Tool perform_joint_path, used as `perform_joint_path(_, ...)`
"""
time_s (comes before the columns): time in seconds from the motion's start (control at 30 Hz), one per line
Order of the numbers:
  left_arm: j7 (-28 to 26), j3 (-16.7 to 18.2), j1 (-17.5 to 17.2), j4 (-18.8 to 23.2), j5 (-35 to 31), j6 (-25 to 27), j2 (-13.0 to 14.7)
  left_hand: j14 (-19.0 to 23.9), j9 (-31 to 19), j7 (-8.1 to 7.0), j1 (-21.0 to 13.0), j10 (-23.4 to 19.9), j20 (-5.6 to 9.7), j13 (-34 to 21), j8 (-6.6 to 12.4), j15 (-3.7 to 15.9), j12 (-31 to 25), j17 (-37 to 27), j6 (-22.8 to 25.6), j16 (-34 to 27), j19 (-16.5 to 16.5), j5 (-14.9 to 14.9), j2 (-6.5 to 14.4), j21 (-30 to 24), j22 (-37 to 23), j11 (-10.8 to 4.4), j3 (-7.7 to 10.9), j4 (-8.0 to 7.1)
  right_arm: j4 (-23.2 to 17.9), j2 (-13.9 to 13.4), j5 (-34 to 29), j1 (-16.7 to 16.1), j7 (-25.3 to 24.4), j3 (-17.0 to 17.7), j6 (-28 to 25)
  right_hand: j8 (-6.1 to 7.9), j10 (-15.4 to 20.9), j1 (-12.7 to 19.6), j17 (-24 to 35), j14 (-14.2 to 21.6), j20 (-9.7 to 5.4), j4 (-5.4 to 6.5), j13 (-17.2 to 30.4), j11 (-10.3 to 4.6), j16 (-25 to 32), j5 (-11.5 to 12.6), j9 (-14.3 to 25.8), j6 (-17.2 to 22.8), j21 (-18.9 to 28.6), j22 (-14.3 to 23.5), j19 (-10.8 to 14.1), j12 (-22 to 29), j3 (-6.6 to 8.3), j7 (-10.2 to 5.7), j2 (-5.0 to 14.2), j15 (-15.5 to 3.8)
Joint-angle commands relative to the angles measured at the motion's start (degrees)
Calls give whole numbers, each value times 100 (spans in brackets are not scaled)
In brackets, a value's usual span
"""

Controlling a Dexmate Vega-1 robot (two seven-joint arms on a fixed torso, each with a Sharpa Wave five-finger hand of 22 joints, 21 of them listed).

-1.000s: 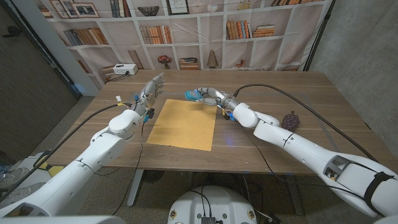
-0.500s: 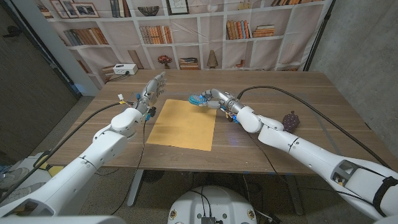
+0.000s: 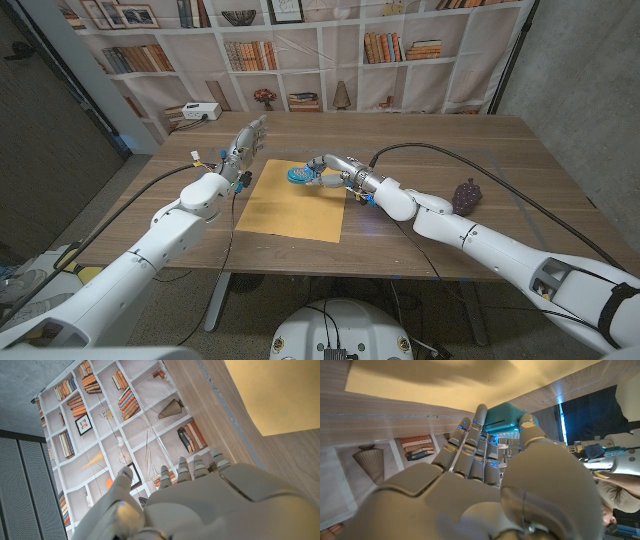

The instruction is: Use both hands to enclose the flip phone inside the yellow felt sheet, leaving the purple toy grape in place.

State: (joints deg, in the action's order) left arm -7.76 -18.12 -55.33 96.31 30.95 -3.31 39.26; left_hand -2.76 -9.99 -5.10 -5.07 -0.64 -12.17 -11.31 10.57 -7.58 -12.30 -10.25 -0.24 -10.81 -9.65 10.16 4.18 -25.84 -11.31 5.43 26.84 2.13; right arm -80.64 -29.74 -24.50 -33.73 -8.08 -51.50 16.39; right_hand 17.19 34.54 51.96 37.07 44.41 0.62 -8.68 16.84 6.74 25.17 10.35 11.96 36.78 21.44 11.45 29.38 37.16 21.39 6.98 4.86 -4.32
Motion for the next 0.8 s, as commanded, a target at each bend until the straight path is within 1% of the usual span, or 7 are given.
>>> perform_joint_path(0.03,-15,-31,39,6,-18,33,-21,-25,-30,-19,30,14,-10,-18,-4,-2,10,-21,-43,-10,-12,29,-6,10,-26,9,-33,6,544,289,-780,329,-186,-421,306,833,1406,527,6,-5,-18,47,338,-940,-25,45,90,1757,43,15,39,303,361,-988,494,-682)
perform_joint_path(0.27,-21,-49,70,15,-22,91,-17,-25,-29,-25,35,13,-10,-18,-1,0,8,-20,-39,-11,-12,30,-5,15,-27,2,-34,6,725,452,-933,430,-255,-576,241,822,1393,540,13,-17,-28,46,296,-919,-37,33,78,1752,54,12,33,272,344,-990,485,-682)
perform_joint_path(0.43,15,-72,113,-19,-32,77,-26,-24,-29,-21,39,13,-10,-18,0,3,7,-20,-40,-11,-14,30,-5,19,-27,0,-34,5,715,484,-1145,482,-223,-674,-109,780,1308,554,10,-88,-41,47,258,-918,-80,23,67,1671,59,11,14,214,330,-1022,486,-698)
perform_joint_path(0.5,30,-80,130,-41,-31,67,-36,-28,-29,-29,40,12,-10,-18,-1,4,6,-20,-45,-10,-14,30,-5,21,-27,1,-34,5,838,531,-1104,522,-233,-685,-151,761,1265,552,16,-134,-41,52,237,-910,-100,15,62,1637,66,10,14,184,313,-1036,479,-668)
perform_joint_path(0.63,62,-99,156,-79,-27,59,-47,-27,-29,-30,43,18,-10,-17,1,5,8,-20,-43,-11,-15,30,-6,24,-28,6,-35,6,970,584,-1092,556,-419,-683,-266,744,1265,535,27,-150,-48,75,214,-886,-103,5,56,1610,68,9,-1,169,285,-1038,484,-661)
perform_joint_path(0.7,68,-102,163,-97,-21,57,-55,-30,-29,-28,44,17,-10,-17,1,4,7,-20,-44,-10,-15,30,-6,25,-28,4,-35,6,971,581,-1112,555,-553,-673,-327,747,1290,544,38,-124,-50,72,211,-913,-85,3,54,1623,74,9,3,178,278,-1036,489,-661)
perform_joint_path(0.8,87,-108,170,-116,-18,47,-56,-32,-29,-23,47,16,-10,-17,2,4,6,-20,-42,-9,-15,30,-6,28,-28,14,-36,5,971,564,-1147,582,-623,-698,-400,745,1313,555,44,-99,-58,70,200,-884,-74,1,50,1633,83,8,11,180,268,-1035,493,-667)
